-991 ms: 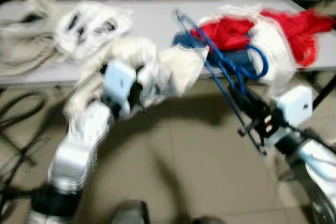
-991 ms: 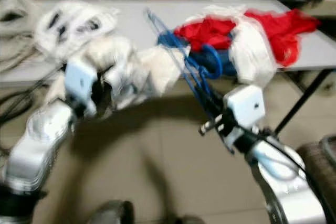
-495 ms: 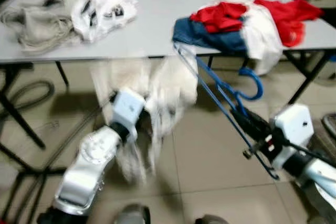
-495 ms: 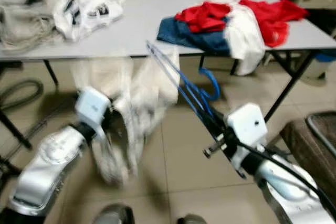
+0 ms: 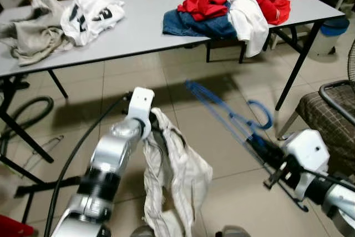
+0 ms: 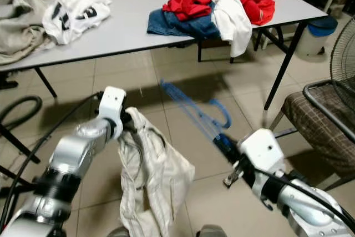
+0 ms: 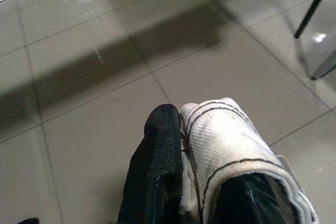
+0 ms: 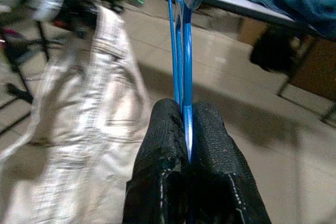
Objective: Hang hanger
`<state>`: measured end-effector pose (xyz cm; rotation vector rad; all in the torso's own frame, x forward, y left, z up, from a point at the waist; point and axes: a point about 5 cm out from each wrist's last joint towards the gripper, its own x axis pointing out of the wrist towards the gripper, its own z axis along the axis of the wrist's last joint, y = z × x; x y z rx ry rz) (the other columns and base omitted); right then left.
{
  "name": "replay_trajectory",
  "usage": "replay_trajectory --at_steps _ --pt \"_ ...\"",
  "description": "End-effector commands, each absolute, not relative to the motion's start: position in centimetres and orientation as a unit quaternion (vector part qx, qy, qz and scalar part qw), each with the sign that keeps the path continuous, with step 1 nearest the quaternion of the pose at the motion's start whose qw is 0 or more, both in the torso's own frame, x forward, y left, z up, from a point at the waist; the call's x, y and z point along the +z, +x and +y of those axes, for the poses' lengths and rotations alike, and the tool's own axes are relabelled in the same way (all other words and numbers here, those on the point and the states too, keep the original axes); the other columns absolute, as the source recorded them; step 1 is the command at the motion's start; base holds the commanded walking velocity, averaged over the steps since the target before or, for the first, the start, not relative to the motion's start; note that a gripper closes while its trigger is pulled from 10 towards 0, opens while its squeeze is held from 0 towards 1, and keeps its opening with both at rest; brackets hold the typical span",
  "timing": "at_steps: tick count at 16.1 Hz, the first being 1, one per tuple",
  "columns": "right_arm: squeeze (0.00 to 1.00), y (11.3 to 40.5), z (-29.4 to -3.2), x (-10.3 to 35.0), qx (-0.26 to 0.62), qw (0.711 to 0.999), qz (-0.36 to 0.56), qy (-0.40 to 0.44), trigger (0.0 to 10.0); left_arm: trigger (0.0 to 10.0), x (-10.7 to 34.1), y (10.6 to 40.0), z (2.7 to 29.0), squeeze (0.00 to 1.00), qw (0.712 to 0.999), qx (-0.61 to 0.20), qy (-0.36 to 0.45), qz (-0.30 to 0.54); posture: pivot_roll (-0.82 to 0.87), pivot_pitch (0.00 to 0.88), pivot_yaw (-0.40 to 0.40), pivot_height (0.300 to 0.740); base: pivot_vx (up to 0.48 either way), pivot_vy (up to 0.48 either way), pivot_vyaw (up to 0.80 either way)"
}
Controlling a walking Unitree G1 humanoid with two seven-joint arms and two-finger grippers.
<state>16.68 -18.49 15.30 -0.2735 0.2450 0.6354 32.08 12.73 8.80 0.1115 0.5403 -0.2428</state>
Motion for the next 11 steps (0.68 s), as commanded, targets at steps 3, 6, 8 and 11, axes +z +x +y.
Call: replay_trajectory --at_steps 3,6,8,11 --pt "0.0 16.1 -17.6 15.2 0.37 0.914 0.123 -0.112 10.0 0.0 10.3 34.2 14.3 0.0 0.964 -0.053 0.003 0.259 -0.18 0.0 0.091 0.74 0.0 0.0 0.0" --pt "0.0 16.0 -17.0 14.7 0.404 0.898 0.142 -0.097 10.0 0.0 11.4 35.3 14.2 0.0 0.967 -0.036 -0.034 0.248 -0.17 0.0 0.085 0.74 0.0 0.0 0.0" --pt "0.0 15.8 -16.7 14.2 0.438 0.877 0.17 -0.097 10.0 0.0 12.6 36.3 13.8 0.0 0.971 -0.031 -0.034 0.234 -0.16 0.0 0.074 0.74 0.0 0.0 0.0" --pt "0.0 16.2 -17.1 13.0 0.435 0.866 0.215 -0.12 10.0 0.0 14.1 37.0 13.4 0.0 0.975 -0.026 -0.051 0.214 -0.15 0.0 0.055 0.74 0.0 0.0 0.0"
